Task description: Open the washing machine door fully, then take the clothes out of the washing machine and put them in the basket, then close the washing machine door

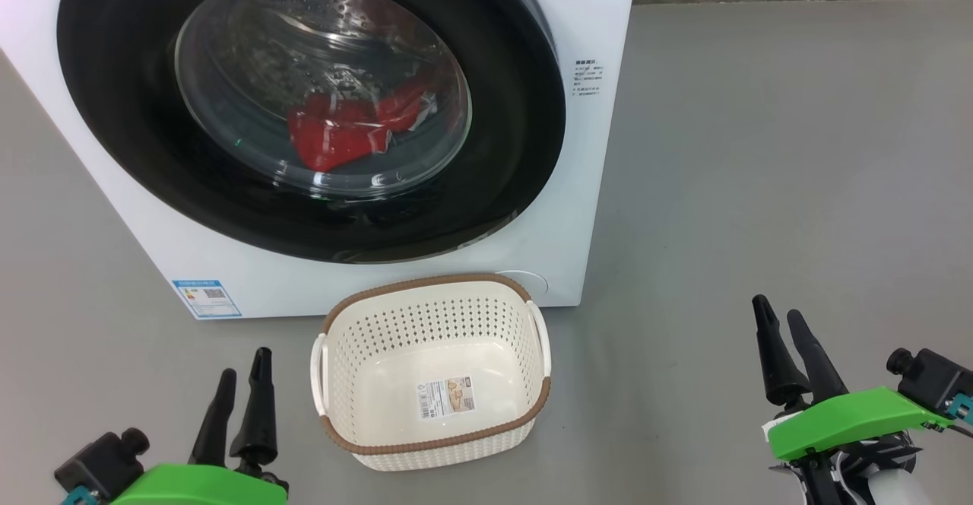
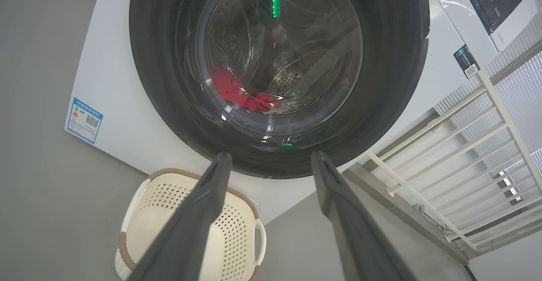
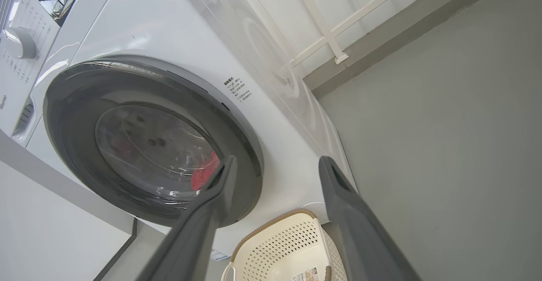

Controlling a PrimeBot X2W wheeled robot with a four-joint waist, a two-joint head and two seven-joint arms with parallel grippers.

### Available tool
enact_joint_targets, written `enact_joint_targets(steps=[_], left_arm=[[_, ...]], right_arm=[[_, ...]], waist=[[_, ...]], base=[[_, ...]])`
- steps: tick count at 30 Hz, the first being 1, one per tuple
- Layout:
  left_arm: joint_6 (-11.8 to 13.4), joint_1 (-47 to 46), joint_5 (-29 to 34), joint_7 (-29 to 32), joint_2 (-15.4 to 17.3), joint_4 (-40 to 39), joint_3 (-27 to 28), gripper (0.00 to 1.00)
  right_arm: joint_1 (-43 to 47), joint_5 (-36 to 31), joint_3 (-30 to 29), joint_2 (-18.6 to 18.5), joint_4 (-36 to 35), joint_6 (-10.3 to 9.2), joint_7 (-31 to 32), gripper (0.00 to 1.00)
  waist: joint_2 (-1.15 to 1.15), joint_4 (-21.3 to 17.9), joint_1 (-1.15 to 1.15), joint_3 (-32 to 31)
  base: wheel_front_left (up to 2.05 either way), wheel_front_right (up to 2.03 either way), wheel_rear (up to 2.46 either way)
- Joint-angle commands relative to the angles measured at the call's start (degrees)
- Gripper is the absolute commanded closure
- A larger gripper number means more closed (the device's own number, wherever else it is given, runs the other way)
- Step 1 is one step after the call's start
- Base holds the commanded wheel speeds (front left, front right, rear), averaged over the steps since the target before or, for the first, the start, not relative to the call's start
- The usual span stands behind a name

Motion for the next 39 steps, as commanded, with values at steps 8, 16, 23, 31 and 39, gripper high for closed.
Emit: enact_joint_targets(steps=[8, 16, 23, 31, 39], left_arm=[[0.96, -3.15, 6.57, -1.92, 1.16, -2.78, 0.91, 0.0], [1.42, -3.89, 11.96, -3.27, 1.24, -3.62, 0.8, 0.0], [1.84, -4.5, 16.48, -4.46, 1.32, -4.08, 0.8, 0.0], [1.89, -5.3, 20.8, -5.82, 1.4, -3.22, 0.74, 0.0], [2.14, -6.04, 26.32, -7.17, 1.49, -3.11, 0.72, 0.0]], right_arm=[[-3.66, -7.16, 1.79, -0.89, -2.19, 0.03, -1.92, 0.0], [-4.51, -12.28, 2.69, -1.0, -2.36, 0.03, -3.27, 0.0], [-5.19, -16.91, 3.23, -1.1, -2.47, 0.03, -4.45, 0.0], [-6.02, -22.1, 3.87, -1.21, -2.41, 0.03, -5.8, 0.0], [-6.8, -27.23, 4.23, -1.32, -2.45, 0.03, -7.14, 0.0]], waist=[[0.0, -0.05, 0.0, 0.08], [0.0, -0.03, 0.0, 0.17], [0.0, 0.05, 0.0, 0.06], [0.0, 0.21, 0.0, -0.14], [0.0, 0.18, 0.0, -0.49]], base=[[0.0, 0.0, 0.0], [0.0, 0.0, 0.0], [0.0, 0.0, 0.0], [0.0, 0.0, 0.0], [0.0, 0.0, 0.0]])
